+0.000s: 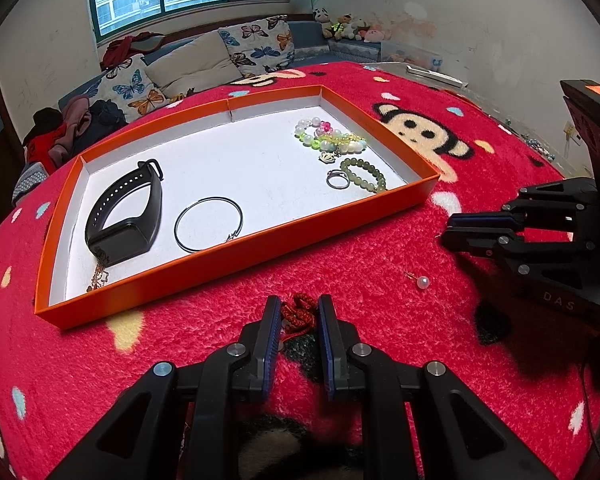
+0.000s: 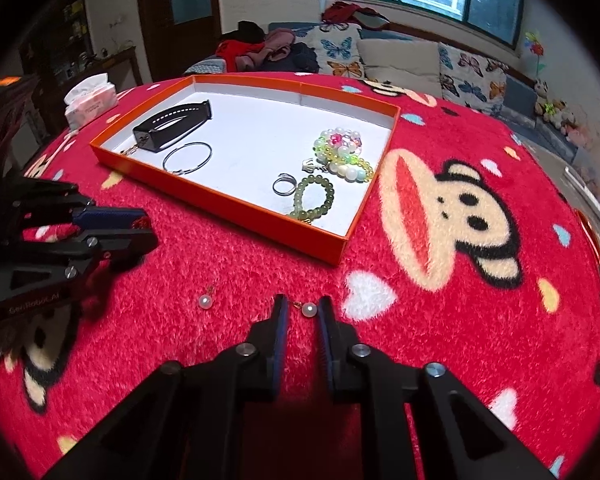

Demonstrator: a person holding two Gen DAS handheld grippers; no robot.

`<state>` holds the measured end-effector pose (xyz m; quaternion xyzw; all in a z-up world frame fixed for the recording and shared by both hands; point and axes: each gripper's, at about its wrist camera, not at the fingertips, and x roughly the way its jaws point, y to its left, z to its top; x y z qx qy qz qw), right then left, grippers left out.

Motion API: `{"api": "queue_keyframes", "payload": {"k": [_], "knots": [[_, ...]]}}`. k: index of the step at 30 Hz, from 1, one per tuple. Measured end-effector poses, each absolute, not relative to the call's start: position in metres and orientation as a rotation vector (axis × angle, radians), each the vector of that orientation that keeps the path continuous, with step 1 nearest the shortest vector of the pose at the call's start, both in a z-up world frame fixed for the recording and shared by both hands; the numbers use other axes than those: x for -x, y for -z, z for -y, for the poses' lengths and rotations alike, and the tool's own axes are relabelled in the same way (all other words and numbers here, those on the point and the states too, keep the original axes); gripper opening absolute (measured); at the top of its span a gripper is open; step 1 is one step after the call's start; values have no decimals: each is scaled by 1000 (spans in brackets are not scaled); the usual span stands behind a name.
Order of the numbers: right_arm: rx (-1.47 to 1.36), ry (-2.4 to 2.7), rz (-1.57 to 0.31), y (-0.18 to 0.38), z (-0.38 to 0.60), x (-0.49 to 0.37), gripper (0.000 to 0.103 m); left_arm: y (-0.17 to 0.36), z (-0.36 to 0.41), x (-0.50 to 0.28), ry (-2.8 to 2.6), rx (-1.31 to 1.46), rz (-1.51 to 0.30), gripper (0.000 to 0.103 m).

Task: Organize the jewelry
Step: 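Grasp the red beaded earring with the left gripper while the right grasps a pearl stud, then carry the red earring and pearl stud into the tray and open both grippers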

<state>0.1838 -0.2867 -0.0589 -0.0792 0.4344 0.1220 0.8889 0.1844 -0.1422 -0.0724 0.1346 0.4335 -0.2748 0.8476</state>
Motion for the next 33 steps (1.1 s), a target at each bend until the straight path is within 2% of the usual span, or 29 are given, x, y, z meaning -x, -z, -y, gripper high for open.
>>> {"api": "queue_keyframes", "payload": {"k": [9,23,33], "knots": [[134,-287,-870,50,290,-179,10,63,138,-182,580,-266,-898,18],[70,-316,-785,13,294,-208,10,14,116,-212,519,-201,-824,18],[83,-314,-833,35,283,-238,10,35,117,-255,489,-205,-885,19]]}}
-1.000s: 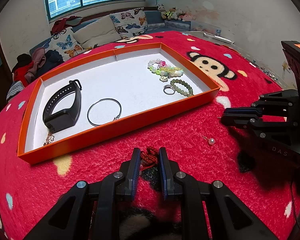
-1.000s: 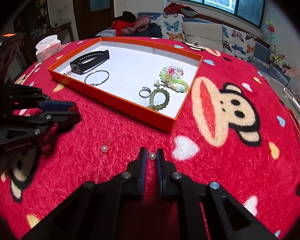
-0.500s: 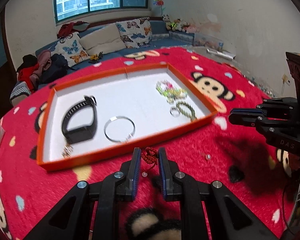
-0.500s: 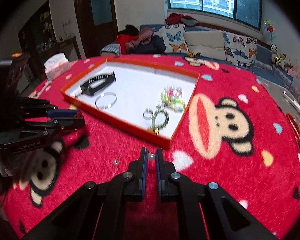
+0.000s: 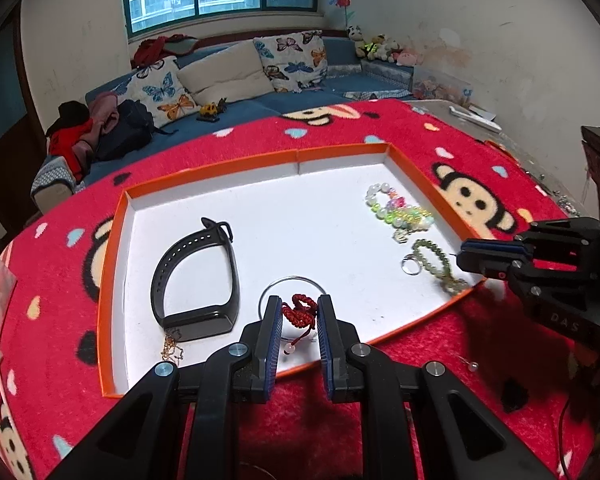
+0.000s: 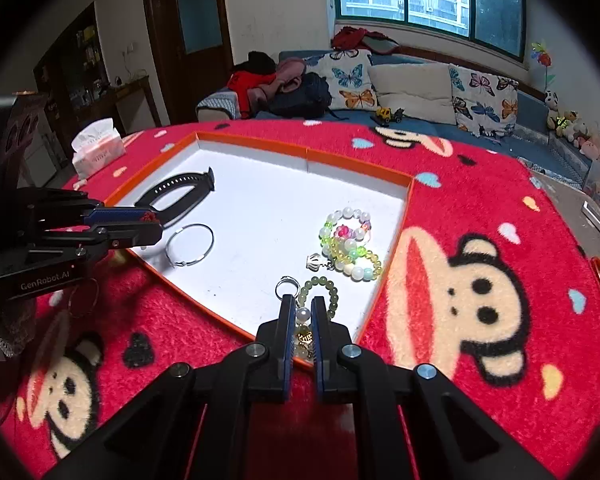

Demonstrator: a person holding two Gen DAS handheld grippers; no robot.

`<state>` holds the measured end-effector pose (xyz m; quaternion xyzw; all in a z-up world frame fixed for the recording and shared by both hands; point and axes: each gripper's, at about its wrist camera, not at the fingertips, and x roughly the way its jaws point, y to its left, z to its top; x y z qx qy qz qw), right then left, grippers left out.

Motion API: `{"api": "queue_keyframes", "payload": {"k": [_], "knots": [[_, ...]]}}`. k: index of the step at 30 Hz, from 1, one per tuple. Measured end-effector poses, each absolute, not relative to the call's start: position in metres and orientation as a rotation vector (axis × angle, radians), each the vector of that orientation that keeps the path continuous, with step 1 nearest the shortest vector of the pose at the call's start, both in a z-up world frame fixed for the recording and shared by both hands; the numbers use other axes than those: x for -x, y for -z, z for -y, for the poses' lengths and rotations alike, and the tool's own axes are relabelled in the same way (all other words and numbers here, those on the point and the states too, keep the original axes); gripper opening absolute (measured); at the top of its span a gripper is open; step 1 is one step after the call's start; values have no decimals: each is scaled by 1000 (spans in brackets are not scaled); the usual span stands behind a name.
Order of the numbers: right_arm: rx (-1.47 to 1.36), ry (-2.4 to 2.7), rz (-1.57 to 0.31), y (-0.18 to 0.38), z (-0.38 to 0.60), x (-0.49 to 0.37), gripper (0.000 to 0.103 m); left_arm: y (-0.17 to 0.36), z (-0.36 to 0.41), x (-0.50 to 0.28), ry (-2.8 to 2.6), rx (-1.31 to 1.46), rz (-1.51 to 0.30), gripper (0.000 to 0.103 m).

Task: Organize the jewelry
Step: 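Carry the red earring and pearl stud into the tray and open both grippers, then move the left gripper to the second silver hoop while the right moves to the remaining pearl stud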

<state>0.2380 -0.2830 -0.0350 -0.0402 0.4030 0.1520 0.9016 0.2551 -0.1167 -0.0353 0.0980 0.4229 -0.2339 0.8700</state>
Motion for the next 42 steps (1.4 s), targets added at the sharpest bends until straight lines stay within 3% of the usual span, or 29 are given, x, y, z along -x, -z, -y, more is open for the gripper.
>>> {"api": "queue_keyframes", "payload": {"k": [13,16,25,27,30,42], "knots": [[101,-320,-850,41,278,-241,11,45,114,-265,478,-177,-924,23],[94,-317,-851,41,278,-240,14,42,115,-261,463,-188,-905,52],[103,-292,-824,28,281,-222,21,21,100,-236,441,-181,-868,53],[94,-292,-818,25,281,-217,27,15,91,-226,425,-178,-864,53],[85,-293,-808,22,281,-207,45,9,75,-209,415,-173,-866,53],[99,-316,-846,31,274,-168,51,39,36,-144,424,-183,-965,56]]}}
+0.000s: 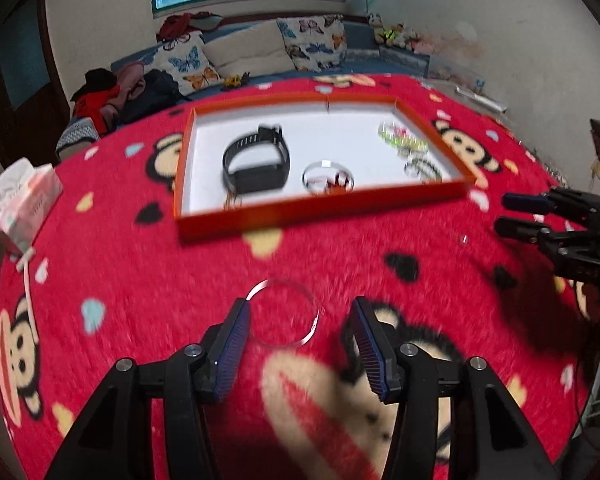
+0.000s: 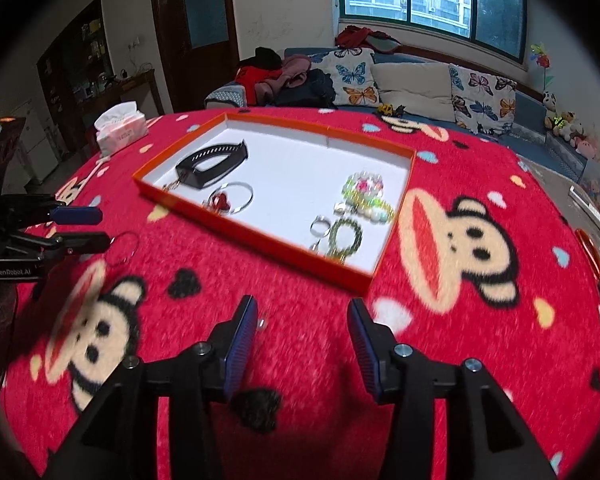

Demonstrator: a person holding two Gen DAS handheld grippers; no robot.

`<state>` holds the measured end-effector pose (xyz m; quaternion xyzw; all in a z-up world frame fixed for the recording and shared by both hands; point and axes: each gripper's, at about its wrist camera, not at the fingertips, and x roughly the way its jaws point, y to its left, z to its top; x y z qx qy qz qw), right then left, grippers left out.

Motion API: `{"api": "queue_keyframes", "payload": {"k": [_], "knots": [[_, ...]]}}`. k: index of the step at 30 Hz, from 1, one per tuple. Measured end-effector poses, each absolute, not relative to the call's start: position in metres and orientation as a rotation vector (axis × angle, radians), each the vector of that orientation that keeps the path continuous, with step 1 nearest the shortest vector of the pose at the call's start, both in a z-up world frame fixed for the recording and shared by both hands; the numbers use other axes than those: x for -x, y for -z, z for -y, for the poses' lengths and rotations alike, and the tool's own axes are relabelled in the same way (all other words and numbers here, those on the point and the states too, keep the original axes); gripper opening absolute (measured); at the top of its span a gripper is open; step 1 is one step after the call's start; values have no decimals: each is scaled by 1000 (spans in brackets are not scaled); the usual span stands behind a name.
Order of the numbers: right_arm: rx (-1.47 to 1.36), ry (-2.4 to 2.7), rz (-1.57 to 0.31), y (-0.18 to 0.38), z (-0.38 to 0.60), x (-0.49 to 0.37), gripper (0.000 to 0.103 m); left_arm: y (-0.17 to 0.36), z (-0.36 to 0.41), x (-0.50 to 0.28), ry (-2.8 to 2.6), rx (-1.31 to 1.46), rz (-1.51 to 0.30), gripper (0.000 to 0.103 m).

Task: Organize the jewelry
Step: 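Move the left gripper to the second silver hoop while the right moves to the remaining pearl stud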

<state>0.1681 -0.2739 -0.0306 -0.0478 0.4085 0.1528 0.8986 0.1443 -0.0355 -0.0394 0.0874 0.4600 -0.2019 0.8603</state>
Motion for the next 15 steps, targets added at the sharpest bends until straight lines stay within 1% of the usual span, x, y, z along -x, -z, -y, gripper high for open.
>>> {"api": "queue_keyframes", "payload": {"k": [7,15], "knots": [[124,-340,-896,46,267,-151,52,56,31,-147,445,-218,-992,57],[85,-338,-912,50,270,-149,52,68,35,-157,471,-280,-1006,57]]}}
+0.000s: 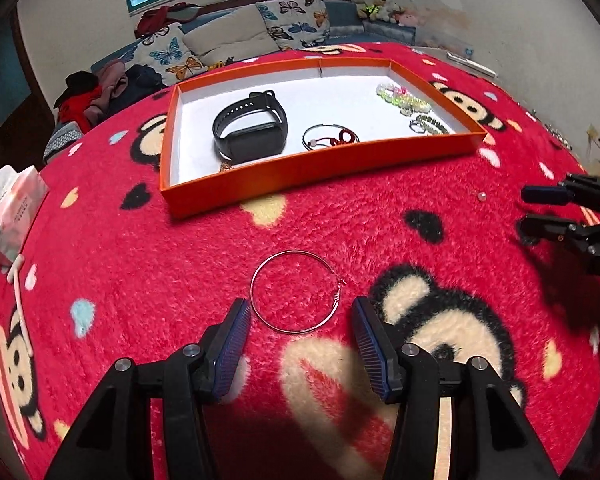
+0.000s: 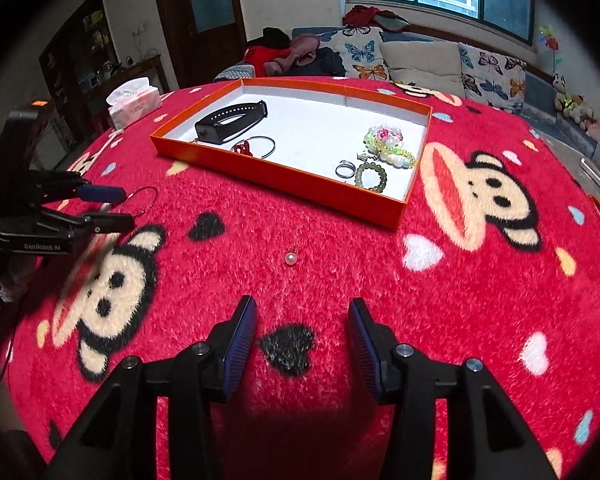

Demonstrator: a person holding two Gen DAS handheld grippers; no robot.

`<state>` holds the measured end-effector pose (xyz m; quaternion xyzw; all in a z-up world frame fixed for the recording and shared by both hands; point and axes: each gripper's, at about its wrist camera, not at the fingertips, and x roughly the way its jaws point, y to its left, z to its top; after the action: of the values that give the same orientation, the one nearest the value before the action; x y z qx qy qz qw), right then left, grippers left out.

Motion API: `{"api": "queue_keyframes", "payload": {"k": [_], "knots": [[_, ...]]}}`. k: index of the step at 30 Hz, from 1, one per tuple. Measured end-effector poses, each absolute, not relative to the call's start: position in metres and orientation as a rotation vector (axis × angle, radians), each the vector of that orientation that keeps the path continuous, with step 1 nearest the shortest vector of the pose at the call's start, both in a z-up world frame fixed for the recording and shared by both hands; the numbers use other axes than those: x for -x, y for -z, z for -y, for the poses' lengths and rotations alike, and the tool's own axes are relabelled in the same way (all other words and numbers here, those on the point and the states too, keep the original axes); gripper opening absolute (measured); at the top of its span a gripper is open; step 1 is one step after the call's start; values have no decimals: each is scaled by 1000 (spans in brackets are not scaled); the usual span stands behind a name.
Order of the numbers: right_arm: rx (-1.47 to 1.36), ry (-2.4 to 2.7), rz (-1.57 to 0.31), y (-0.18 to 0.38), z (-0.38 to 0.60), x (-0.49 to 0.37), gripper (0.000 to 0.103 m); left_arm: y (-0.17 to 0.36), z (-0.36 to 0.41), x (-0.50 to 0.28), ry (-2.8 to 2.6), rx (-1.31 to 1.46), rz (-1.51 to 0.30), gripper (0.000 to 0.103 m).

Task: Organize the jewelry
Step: 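Move the left gripper to the second silver hoop while the right moves to the remaining pearl stud, then grasp the silver hoop with the left gripper while the right grasps the pearl stud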

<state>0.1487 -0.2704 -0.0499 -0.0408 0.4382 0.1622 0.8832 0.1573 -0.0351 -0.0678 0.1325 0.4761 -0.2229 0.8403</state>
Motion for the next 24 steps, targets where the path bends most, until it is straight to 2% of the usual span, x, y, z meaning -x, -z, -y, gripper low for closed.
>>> {"api": "queue_keyframes", "payload": {"k": [24], "knots": [[151,-396,-934,57,248,-168,52,70,42,-164,523,-322,-966,55]]}}
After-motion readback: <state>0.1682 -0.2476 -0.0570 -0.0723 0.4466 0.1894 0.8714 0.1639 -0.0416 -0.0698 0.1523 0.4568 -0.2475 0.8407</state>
